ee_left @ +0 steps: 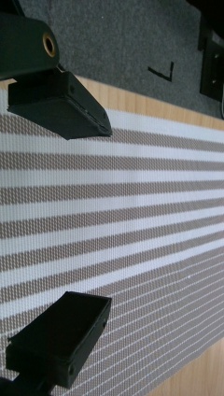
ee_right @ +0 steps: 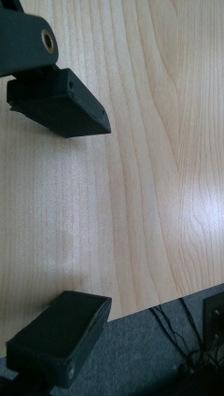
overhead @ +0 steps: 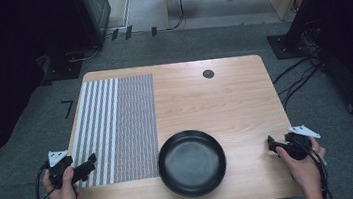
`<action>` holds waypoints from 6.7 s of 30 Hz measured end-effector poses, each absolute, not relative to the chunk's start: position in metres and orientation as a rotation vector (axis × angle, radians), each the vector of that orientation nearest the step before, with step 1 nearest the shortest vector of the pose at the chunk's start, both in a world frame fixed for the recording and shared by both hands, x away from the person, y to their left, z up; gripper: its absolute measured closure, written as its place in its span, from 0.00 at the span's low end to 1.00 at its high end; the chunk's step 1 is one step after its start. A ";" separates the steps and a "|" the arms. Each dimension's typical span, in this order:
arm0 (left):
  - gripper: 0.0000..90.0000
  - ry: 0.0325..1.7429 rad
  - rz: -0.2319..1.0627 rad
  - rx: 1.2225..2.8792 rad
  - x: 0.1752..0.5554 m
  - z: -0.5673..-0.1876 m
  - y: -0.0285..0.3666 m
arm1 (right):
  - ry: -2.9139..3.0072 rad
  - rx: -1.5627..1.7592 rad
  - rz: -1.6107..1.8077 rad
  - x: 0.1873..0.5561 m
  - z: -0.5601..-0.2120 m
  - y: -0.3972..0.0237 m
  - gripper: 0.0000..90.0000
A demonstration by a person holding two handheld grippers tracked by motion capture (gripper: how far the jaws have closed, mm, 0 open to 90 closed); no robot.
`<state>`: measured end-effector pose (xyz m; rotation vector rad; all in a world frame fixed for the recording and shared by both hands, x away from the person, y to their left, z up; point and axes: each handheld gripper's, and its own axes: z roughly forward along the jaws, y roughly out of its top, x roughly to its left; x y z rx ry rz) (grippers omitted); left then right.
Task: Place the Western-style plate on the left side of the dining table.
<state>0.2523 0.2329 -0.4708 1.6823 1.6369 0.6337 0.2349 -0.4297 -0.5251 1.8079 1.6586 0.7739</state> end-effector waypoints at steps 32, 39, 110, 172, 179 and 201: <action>0.17 1.468 0.478 1.681 0.259 -0.460 0.151 | 1.659 1.832 0.722 0.240 -0.522 -0.429 0.15; 0.17 1.438 0.448 1.721 0.258 -0.462 0.140 | 1.668 1.829 0.704 0.239 -0.514 -0.421 0.16; 0.26 1.275 0.261 1.837 0.245 -0.467 0.072 | 1.738 1.618 1.078 0.214 -0.478 -0.294 0.43; 0.76 1.206 -0.008 1.952 0.248 -0.479 0.069 | 1.805 1.853 1.388 0.209 -0.498 -0.282 0.91; 0.74 1.209 -0.035 1.950 0.250 -0.482 0.070 | 1.812 1.922 1.455 0.209 -0.497 -0.280 0.96; 0.79 1.214 -0.017 1.958 0.250 -0.471 0.083 | 1.861 1.898 1.483 0.208 -0.502 -0.270 0.94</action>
